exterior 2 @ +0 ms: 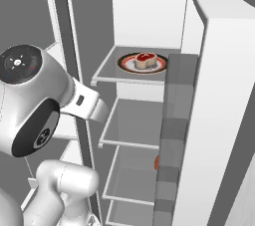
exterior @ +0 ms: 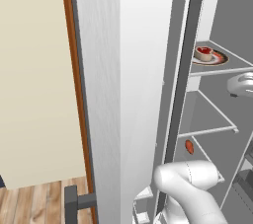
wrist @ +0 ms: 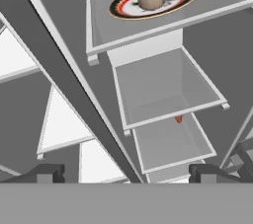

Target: Retrieve the steak from the fridge and place it on the saucepan with marinade on the stove.

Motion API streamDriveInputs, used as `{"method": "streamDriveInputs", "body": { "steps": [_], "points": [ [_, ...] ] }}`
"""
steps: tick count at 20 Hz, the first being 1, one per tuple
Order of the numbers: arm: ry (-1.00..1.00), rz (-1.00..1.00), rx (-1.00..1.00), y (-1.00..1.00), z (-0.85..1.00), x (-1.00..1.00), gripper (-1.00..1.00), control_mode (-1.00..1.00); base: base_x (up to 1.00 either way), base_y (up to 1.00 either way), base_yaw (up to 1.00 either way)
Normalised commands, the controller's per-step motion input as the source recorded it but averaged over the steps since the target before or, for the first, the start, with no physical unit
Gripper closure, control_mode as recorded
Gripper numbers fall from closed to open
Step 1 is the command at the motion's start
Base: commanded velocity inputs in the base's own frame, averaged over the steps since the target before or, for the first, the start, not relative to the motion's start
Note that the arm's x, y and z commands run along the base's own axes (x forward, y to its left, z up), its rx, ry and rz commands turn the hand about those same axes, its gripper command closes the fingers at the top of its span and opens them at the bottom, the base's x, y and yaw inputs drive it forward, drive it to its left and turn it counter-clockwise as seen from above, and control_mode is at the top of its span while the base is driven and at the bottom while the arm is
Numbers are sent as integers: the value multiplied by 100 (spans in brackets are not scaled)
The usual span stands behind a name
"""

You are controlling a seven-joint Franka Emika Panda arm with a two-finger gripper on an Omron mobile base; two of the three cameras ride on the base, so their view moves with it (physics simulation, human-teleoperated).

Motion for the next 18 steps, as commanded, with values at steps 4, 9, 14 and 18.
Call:
{"method": "streamDriveInputs", "body": {
  "steps": [4, 9, 14, 18],
  "points": [
    [-5, 3, 0, 0, 9, 10, -100, -100, 0, 0, 0],
    [-1, 3, 0, 0, 10, 20, -100, -100, 0, 0, 0],
    [0, 3, 0, 0, 6, 21, -100, -100, 0, 0, 0],
    [0, 0, 0, -4, 2, 11, -100, -100, 0, 0, 0]
  ]
}}
